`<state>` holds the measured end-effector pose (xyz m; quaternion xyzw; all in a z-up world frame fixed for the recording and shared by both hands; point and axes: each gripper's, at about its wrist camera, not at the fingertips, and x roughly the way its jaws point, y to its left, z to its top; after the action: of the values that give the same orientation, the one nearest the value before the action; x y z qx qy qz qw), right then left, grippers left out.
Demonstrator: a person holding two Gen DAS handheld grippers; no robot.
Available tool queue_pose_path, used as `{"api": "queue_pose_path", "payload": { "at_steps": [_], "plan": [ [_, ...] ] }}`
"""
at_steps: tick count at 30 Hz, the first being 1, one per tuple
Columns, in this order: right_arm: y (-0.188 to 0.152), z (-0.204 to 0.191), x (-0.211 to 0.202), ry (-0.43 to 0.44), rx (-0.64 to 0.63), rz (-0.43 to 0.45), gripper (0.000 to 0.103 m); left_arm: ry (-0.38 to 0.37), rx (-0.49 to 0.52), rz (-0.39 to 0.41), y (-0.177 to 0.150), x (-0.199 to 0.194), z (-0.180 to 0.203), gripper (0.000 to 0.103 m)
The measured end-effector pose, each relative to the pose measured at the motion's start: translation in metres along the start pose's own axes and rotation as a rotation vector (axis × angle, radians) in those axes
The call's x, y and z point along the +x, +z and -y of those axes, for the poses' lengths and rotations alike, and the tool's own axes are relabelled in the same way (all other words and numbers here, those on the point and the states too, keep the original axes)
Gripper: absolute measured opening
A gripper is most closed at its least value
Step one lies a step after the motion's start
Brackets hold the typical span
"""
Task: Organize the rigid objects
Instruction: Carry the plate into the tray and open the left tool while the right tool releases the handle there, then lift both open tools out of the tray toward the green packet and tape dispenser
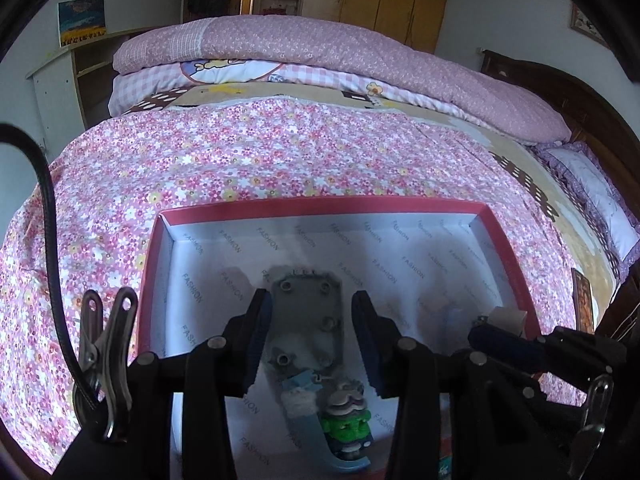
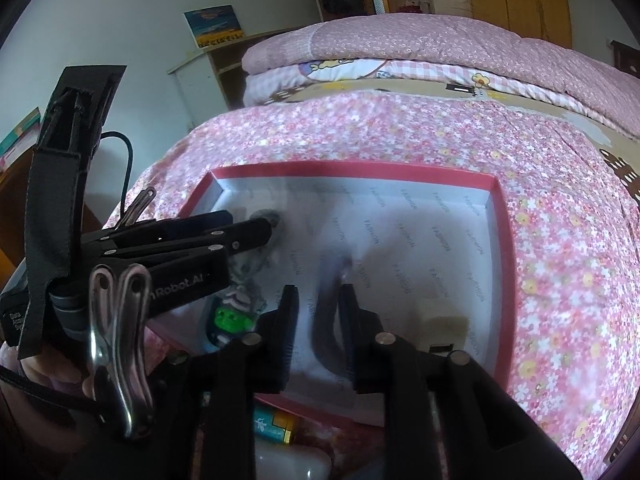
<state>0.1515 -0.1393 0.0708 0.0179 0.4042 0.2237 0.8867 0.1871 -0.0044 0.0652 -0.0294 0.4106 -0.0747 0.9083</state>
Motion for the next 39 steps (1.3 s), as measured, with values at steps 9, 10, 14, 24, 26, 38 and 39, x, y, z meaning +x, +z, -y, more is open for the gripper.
{"api": "queue_pose_path", "payload": {
  "at_steps": [9, 10, 14, 24, 26, 38, 39],
  "plan": [
    [-0.001, -0.002, -0.004, 0.006, 0.001, 0.006, 0.027, 0.021, -0.001, -0.002, -0.004, -0.007, 0.0, 0.045],
    [-0.001, -0.003, -0.005, 0.006, -0.001, 0.006, 0.027, 0.022, -0.002, -0.003, -0.005, -0.008, -0.001, 0.045],
    [-0.003, -0.005, -0.008, 0.004, -0.001, 0.009, 0.028, 0.027, -0.003, -0.003, -0.009, -0.015, -0.001, 0.045],
    [-0.016, -0.014, -0.023, 0.003, -0.008, 0.029, 0.037, 0.017, -0.011, 0.011, -0.025, -0.038, 0.002, 0.046],
    [-0.019, -0.015, -0.026, 0.004, -0.009, 0.033, 0.037, 0.017, -0.014, 0.013, -0.029, -0.043, 0.002, 0.046],
    [-0.039, -0.021, -0.045, 0.014, 0.011, 0.051, 0.038, 0.015, -0.028, 0.028, -0.058, -0.074, 0.004, 0.046],
    [-0.042, -0.021, -0.047, 0.012, 0.012, 0.052, 0.038, 0.016, -0.029, 0.029, -0.06, -0.076, 0.005, 0.046]
  ]
}}
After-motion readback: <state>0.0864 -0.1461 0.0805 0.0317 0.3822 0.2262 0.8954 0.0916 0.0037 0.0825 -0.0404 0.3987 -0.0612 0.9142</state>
